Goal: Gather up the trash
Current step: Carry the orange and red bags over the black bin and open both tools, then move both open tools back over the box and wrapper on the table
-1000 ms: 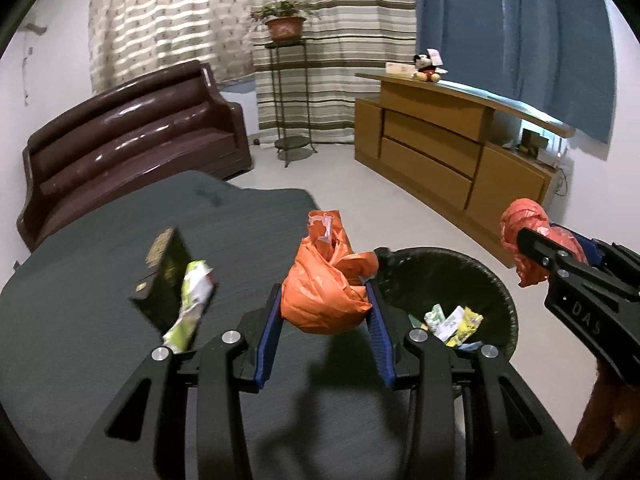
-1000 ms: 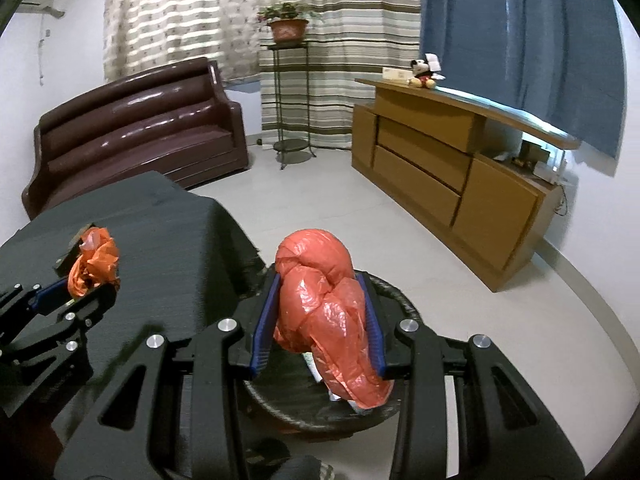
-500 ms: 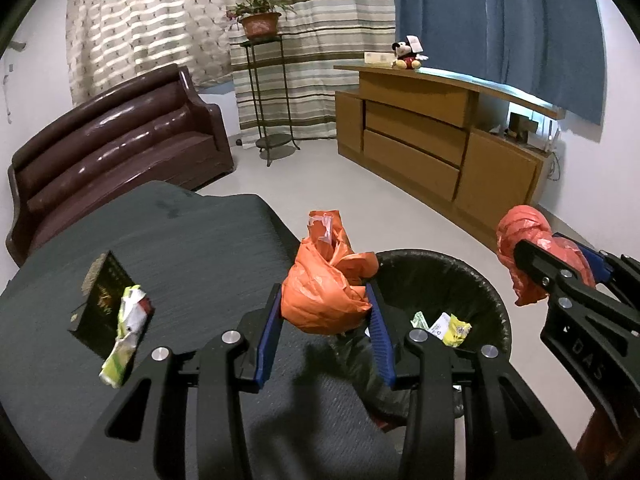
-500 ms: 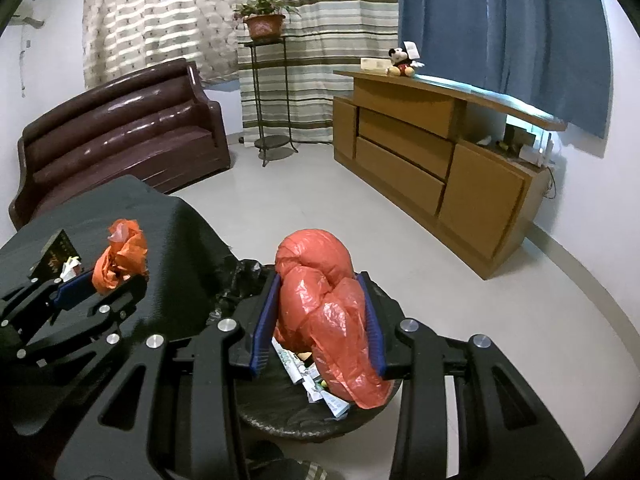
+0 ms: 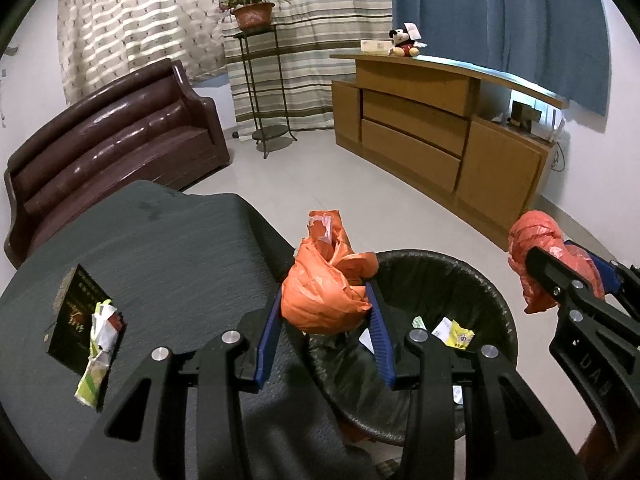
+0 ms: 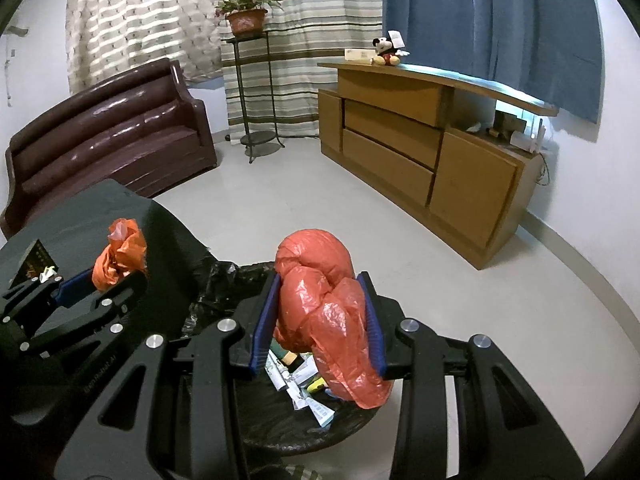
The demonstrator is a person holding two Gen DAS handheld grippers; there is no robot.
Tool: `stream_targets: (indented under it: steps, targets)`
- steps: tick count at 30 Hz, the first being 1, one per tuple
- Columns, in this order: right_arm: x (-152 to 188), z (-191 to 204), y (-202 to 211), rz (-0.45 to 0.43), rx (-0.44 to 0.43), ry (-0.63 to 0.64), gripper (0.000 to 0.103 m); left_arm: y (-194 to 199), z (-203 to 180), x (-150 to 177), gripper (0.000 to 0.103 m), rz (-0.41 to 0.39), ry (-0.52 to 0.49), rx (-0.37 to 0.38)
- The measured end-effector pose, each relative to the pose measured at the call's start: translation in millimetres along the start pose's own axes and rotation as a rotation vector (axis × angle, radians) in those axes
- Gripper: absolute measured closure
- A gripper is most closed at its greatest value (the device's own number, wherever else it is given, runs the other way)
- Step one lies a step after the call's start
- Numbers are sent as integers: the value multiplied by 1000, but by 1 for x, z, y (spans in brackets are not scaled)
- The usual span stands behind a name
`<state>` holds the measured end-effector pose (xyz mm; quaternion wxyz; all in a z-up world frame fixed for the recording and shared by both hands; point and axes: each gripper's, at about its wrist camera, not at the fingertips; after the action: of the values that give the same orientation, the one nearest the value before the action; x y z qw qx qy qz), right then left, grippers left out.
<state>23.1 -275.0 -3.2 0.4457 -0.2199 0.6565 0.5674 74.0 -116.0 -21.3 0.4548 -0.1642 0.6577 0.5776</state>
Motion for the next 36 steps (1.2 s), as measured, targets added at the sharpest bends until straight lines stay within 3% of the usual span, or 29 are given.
stream_targets:
  steps: [10,14,21,36]
  targets:
    - [1,3,-8,15,12,-8,63,-10,-2,-5,61,24,1,3]
    - [1,0,-11,13,11,-17,50,-12,-2,-6,50,32,7,3]
    - [2,-3,-10,12,18,-24,50,-12,-2,-7,44,31,7,6]
    - [2,-7,-10,15,23,-43,50,-4,4,-10,44,23,24,3]
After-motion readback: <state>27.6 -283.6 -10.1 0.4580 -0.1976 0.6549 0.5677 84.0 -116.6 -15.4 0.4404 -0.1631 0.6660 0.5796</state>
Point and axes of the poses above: each gripper's, at about its wrist camera, not at the fingertips, and y roughly against the way its jaws point, z to its left, x to its underside, and after that the axes turned 4 degrees about -z, right-handed
